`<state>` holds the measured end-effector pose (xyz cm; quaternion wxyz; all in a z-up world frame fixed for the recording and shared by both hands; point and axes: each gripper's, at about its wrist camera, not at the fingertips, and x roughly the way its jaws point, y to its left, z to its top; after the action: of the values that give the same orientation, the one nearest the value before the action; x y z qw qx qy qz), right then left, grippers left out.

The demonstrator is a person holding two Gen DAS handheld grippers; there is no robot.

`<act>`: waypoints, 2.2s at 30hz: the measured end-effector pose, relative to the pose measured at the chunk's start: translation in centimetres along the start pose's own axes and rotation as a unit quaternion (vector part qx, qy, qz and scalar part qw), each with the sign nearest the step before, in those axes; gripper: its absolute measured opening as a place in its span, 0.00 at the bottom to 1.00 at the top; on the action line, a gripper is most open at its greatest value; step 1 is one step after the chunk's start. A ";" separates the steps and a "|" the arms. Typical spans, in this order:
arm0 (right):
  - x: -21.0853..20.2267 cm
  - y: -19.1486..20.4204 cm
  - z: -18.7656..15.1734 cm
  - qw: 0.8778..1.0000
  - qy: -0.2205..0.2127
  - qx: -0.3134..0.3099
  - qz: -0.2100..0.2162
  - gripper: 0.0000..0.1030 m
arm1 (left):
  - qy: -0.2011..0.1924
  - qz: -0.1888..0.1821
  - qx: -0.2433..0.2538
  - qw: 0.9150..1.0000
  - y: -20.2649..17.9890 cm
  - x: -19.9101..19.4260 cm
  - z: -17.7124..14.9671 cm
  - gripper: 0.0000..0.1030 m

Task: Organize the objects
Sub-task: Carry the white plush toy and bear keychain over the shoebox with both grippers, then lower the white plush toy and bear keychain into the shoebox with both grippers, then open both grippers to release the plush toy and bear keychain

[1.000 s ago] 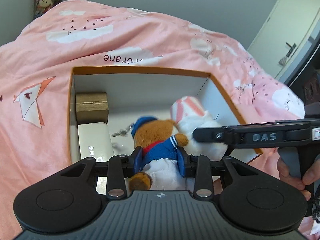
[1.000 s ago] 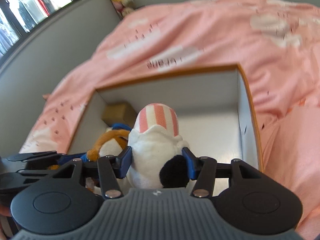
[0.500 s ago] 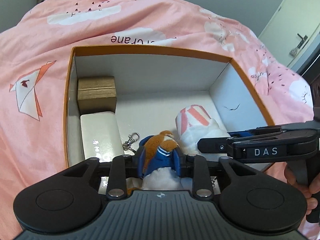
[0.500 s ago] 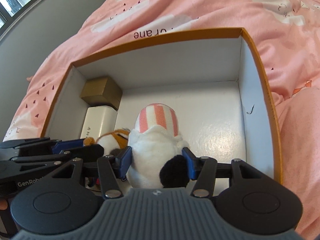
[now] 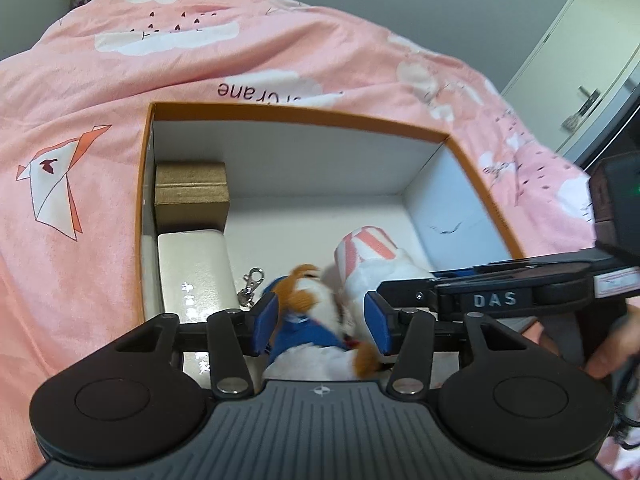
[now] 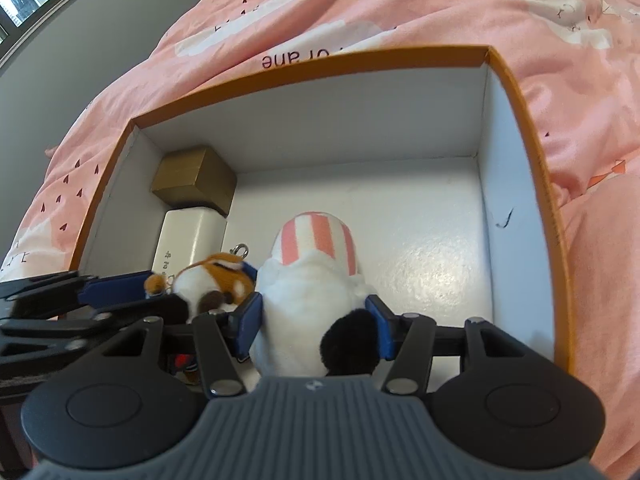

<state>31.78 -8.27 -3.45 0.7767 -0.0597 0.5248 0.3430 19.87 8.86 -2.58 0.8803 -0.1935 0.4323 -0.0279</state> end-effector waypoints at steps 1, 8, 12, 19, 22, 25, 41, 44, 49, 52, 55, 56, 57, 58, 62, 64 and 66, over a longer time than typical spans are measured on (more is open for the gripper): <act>-0.2 -0.1 0.1 1.000 -0.002 -0.002 -0.002 0.56 | 0.001 -0.003 0.001 1.000 0.1 -0.1 0.0 0.56; -1.0 -0.3 0.3 1.000 -0.007 -0.021 -0.006 0.55 | 0.034 0.034 0.028 0.998 -0.2 1.0 0.1 0.24; -1.0 -0.7 0.4 1.000 0.007 -0.006 0.020 0.55 | 0.054 0.060 0.036 0.996 -1.0 2.2 -0.2 0.23; 0.2 -1.6 0.6 0.999 0.024 0.034 0.033 0.55 | 0.080 0.063 0.019 0.995 -0.8 2.5 -0.3 0.23; 0.9 -2.1 0.9 0.996 0.027 0.056 0.062 0.54 | 0.083 0.064 0.021 0.994 -1.0 2.1 -0.3 0.23; 1.5 -1.8 1.3 0.996 0.025 0.059 0.066 0.54 | 0.087 0.068 0.024 0.994 -1.0 2.4 -0.3 0.24; 0.9 -1.0 3.1 0.987 0.143 -0.034 0.063 0.53 | 0.088 0.076 0.037 0.993 -1.5 2.9 -0.9 0.26; 2.4 -0.7 3.0 0.985 0.156 -0.024 0.071 0.53 | 0.090 0.076 0.040 0.992 -1.4 2.9 -1.0 0.26; 2.9 -0.5 2.6 0.986 0.146 -0.001 0.082 0.53 | 0.091 0.075 0.046 0.992 -1.4 2.9 -1.1 0.26; 3.0 -0.8 1.7 0.988 0.132 0.004 0.083 0.53 | 0.094 0.081 0.052 0.991 -1.5 3.4 -1.2 0.26; 3.7 -1.7 1.0 0.986 0.130 0.027 0.096 0.54 | 0.097 0.089 0.060 0.989 -1.7 3.9 -1.4 0.27; 3.7 -1.9 0.9 0.986 0.129 0.032 0.100 0.55 | 0.095 0.089 0.059 0.990 -1.7 3.8 -1.4 0.27; 3.7 -1.9 0.8 0.986 0.125 0.033 0.102 0.55 | 0.093 0.088 0.058 0.990 -1.7 3.7 -1.4 0.27; 3.5 -2.0 0.8 0.987 0.121 0.032 0.103 0.55 | 0.089 0.087 0.056 0.991 -1.7 3.5 -1.4 0.28; 2.7 -1.6 0.6 0.990 0.099 0.021 0.097 0.61 | 0.065 0.086 0.052 0.993 -1.8 2.6 -1.7 0.31; 2.4 -1.1 0.4 0.992 0.088 0.010 0.086 0.62 | 0.055 0.082 0.050 0.994 -1.7 2.0 -1.8 0.33; 2.0 -0.6 0.2 0.994 0.080 0.000 0.074 0.63 | 0.050 0.079 0.051 0.994 -1.7 1.6 -1.8 0.33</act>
<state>32.75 -7.66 -5.26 0.7044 -0.0484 0.5884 0.3940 19.71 6.40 -4.16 0.8655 -0.1125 0.4880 0.0099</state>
